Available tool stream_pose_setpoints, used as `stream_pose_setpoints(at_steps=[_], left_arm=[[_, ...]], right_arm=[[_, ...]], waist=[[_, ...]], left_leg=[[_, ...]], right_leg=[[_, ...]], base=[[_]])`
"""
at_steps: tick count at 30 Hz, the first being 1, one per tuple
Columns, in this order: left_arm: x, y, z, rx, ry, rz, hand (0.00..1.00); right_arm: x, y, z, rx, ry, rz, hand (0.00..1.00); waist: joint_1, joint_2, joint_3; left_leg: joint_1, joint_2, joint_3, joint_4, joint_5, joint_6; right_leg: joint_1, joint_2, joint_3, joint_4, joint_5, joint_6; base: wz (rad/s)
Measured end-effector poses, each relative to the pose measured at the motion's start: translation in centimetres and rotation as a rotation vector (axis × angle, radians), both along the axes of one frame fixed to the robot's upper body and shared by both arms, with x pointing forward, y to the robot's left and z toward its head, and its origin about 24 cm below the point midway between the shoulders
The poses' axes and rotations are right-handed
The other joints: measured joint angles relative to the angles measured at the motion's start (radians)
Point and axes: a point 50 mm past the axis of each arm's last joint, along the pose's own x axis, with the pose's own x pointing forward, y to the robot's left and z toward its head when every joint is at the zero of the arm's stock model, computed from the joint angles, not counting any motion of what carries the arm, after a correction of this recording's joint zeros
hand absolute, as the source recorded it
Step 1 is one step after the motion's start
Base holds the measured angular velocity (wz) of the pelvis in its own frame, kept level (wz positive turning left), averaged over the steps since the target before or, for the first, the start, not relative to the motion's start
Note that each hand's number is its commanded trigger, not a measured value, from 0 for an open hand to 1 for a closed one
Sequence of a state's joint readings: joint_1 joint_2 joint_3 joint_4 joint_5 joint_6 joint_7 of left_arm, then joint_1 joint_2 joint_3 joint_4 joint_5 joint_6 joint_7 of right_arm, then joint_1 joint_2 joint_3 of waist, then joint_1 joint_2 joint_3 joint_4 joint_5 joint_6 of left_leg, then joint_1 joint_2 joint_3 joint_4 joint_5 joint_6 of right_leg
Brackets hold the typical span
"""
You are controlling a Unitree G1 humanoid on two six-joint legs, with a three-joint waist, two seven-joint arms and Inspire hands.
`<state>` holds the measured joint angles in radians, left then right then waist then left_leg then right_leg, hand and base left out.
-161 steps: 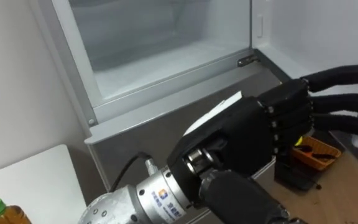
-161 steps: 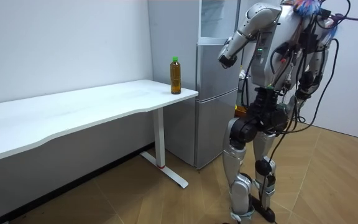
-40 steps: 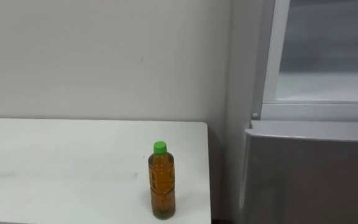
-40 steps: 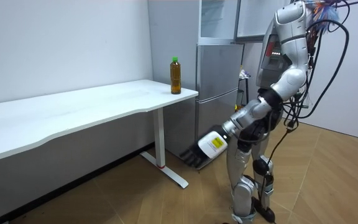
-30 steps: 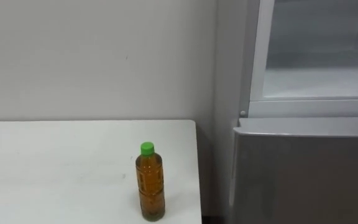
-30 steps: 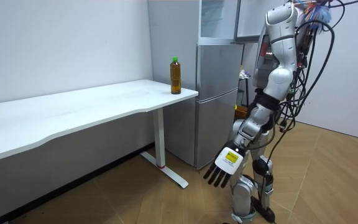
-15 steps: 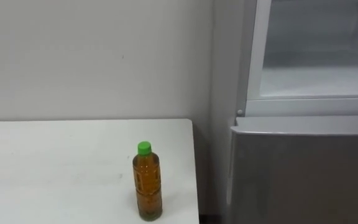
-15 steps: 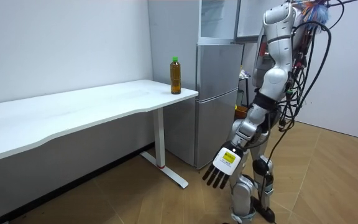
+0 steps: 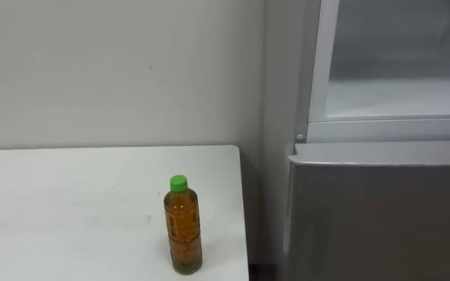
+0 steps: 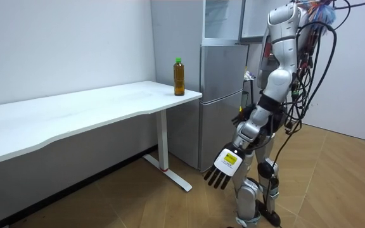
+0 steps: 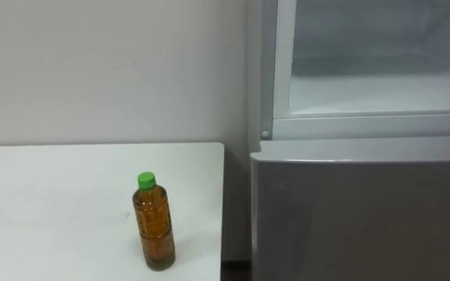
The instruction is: Put the bottle in the upper fridge
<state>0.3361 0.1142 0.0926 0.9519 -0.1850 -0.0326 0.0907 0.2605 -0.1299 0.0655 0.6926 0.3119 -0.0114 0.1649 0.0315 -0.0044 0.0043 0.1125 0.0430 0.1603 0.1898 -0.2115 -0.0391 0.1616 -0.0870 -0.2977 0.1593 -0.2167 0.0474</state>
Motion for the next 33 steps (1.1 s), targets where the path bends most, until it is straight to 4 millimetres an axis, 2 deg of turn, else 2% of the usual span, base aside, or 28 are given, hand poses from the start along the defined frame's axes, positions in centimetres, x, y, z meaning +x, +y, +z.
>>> stream_pose_setpoints(at_steps=[1, 5, 7, 11, 17, 19, 22, 26, 33], left_arm=[[0.0, 0.1, 0.0, -0.003, -0.001, -0.003, 0.0], [0.1, 0.2, 0.1, -0.015, -0.005, -0.015, 0.0], [0.2, 0.2, 0.1, -0.025, -0.01, -0.02, 0.0], [0.1, 0.3, 0.1, -0.026, -0.014, -0.024, 0.0], [-0.3, 0.2, 0.2, -0.018, -0.012, -0.044, 0.0], [-0.6, 0.2, 0.2, -0.017, -0.004, -0.049, 0.0], [-0.6, 0.3, 0.2, -0.014, -0.004, -0.051, 0.0], [-0.8, 0.3, 0.1, -0.019, 0.005, -0.046, 0.0], [-0.9, 0.6, 0.2, -0.032, 0.003, -0.047, 0.0]], right_arm=[[1.2, 0.2, 0.5, 0.003, -0.045, 0.017, 0.0], [2.7, 1.0, 1.7, 0.025, -0.126, 0.078, 0.0], [3.8, 1.6, 3.0, 0.041, -0.201, 0.124, 0.0], [4.6, 2.1, 3.9, 0.055, -0.251, 0.166, 0.0], [7.0, 3.3, 7.3, 0.112, -0.438, 0.24, 0.0], [8.1, 4.0, 9.4, 0.134, -0.54, 0.279, 0.0], [8.8, 4.5, 11.0, 0.152, -0.619, 0.316, 0.0], [9.3, 4.8, 12.0, 0.156, -0.667, 0.337, 0.0], [11.0, 5.0, 16.8, 0.13, -0.873, 0.384, 0.0]], waist=[[0.003, -0.002, -0.0004], [0.005, -0.005, -0.0004], [0.006, -0.002, 0.0009], [0.007, -0.005, -0.0001], [0.005, -0.003, -0.0016], [0.002, -0.001, -0.001], [0.004, -0.003, -0.0012], [0.009, -0.006, 0.0006], [0.023, -0.013, -0.0003]], left_leg=[[0.001, 0.0, 0.0, -0.001, 0.0, 0.0], [-0.005, 0.0, 0.0, 0.0, 0.0, 0.0], [-0.016, 0.001, 0.001, 0.0, 0.0, 0.0], [-0.017, 0.001, 0.001, -0.001, 0.0, 0.0], [-0.018, 0.002, 0.001, 0.0, 0.0, 0.0], [-0.013, 0.002, 0.001, -0.001, 0.0, 0.0], [-0.01, 0.002, 0.0, -0.001, 0.0, 0.0], [-0.014, 0.003, 0.002, -0.001, 0.0, 0.0], [-0.013, 0.003, 0.006, -0.007, 0.0, 0.001]], right_leg=[[0.002, 0.0, -0.001, 0.0, 0.0, 0.0], [-0.006, 0.001, -0.002, 0.001, 0.0, 0.0], [-0.023, 0.0, 0.004, 0.009, 0.0, 0.0], [-0.027, 0.0, 0.006, 0.013, 0.0, 0.0], [-0.028, 0.0, 0.004, 0.017, 0.001, -0.001], [-0.023, 0.0, 0.004, 0.016, 0.001, -0.002], [-0.017, 0.0, 0.0, 0.016, 0.002, -0.002], [-0.019, 0.0, 0.006, 0.029, 0.004, -0.002], [-0.024, 0.001, 0.018, 0.031, 0.005, -0.003]], base=[[0.0], [0.01], [-0.07], [-0.02], [0.0], [0.0], [0.03], [-0.03], [-0.02]])
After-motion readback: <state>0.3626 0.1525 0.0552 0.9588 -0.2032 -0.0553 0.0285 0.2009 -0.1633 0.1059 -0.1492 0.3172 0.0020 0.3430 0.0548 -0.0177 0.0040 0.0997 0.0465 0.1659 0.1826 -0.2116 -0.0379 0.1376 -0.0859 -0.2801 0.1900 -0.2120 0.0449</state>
